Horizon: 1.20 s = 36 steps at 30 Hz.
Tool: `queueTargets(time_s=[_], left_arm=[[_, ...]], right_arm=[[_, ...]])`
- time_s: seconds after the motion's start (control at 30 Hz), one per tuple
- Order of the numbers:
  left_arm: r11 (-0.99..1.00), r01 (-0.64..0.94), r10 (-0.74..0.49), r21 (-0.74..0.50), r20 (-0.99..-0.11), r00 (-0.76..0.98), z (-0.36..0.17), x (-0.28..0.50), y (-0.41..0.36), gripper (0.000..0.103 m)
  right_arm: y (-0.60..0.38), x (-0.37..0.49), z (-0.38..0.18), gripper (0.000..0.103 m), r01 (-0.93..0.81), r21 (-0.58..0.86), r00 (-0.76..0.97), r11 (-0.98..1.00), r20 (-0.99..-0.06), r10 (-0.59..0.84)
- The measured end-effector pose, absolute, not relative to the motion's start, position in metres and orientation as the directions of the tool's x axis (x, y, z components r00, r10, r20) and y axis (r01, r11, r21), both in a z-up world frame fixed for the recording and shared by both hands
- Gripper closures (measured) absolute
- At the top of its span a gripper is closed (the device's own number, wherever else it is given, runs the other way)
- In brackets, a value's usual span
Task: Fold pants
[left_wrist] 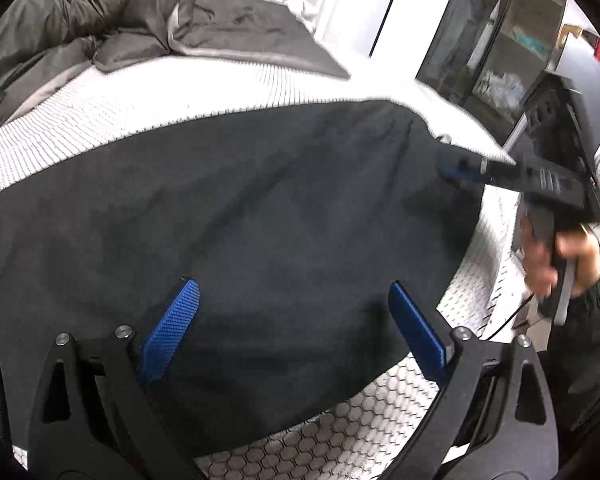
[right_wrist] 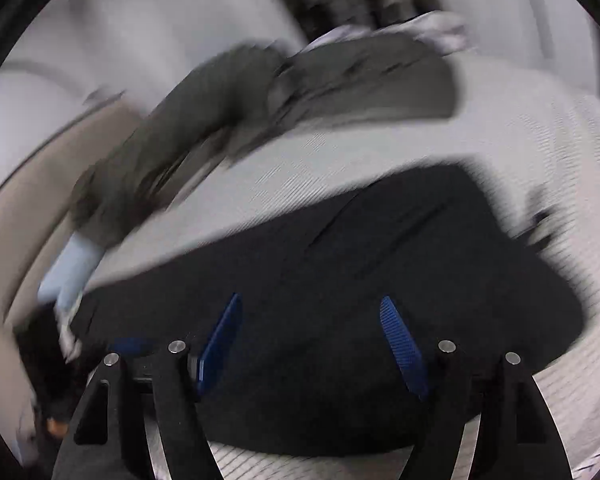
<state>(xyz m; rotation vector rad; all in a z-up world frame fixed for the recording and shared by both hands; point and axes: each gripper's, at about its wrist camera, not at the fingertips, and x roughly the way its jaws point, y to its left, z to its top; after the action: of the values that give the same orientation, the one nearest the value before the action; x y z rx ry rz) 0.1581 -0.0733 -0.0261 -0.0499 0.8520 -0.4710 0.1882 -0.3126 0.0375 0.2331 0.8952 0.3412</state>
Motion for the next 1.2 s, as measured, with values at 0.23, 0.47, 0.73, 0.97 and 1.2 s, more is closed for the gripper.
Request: queueTargets(time_s=[0.23, 0.47, 0.73, 0.97, 1.2], left_arm=[[0.913, 0.389, -0.343, -0.126, -0.755, 0.559, -0.05, 0.158, -0.078, 0.008], [0.92, 0.364, -0.336, -0.142, -0.763, 0.552, -0.054, 0.16, -0.063, 0.006], [0.922, 0.344, -0.362, -0.18, -0.718, 0.594, -0.034, 0.154, -0.054, 0.006], [0.933, 0.358, -0.251, -0.021, -0.75, 0.611, -0.025, 0.194, -0.07, 0.006], [0.947, 0.309, -0.237, -0.086, -0.835, 0.496, -0.049, 0.218, -0.04, 0.006]], right_arm=[[-0.241, 0.165, -0.013, 0.03, -0.426, -0.056, 0.525, 0.903, -0.829, 0.196], [-0.363, 0.174, 0.002, 0.047, -0.083, -0.018, 0.582, 0.996, -0.812, 0.034], [-0.345, 0.162, 0.032, 0.041, -0.082, -0.099, 0.682, 0.992, -0.731, -0.017], [-0.237, 0.209, 0.021, 0.028, -0.361, 0.008, 0.569, 0.932, -0.791, 0.227], [-0.239, 0.235, -0.009, 0.028, -0.326, -0.215, 0.534, 0.92, -0.845, -0.008]])
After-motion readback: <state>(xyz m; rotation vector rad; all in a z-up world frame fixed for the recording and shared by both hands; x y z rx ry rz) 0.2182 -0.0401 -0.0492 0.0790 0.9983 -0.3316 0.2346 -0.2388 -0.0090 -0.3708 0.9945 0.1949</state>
